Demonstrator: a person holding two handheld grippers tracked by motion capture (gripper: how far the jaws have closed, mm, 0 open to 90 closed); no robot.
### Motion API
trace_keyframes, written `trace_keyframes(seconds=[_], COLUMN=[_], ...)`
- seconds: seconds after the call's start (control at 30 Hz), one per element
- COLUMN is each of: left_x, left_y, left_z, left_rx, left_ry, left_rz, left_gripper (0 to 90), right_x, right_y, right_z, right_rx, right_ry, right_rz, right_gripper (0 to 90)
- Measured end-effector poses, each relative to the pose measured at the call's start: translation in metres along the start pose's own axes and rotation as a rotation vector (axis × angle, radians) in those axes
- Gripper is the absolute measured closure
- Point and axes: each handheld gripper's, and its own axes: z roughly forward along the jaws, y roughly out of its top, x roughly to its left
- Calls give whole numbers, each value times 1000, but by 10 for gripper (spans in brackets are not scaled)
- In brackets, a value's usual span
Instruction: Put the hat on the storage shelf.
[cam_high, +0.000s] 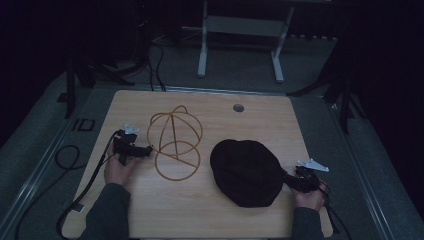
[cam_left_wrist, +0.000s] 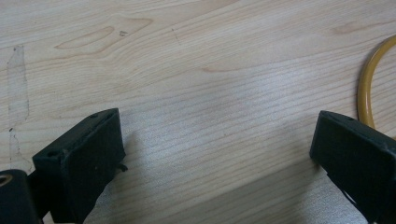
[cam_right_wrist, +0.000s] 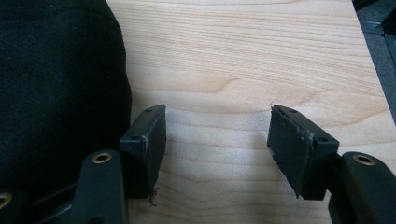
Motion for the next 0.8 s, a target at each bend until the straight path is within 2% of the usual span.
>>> trace_keyframes(seconds=[0.5,0.6,0.77,0.8], left_x=[0,0,0,0], left_y=[-1,-1,-1,-1], left_z=[-1,-1,-1,-1], left_rx=[0,0,0,0], left_ry=[4,4,4,3], left_rz=[-3,-3,-3,-4], left_gripper=[26,26,26,26], right_x=[0,-1,-4,-6], right_y=[0,0,3,5], right_z=[0,0,-3,-4], right_rx=[0,-1,31,54], right_ry=[-1,8,34,63], right_rz=[0,-12,-37,-42], right_gripper=[371,375,463,492])
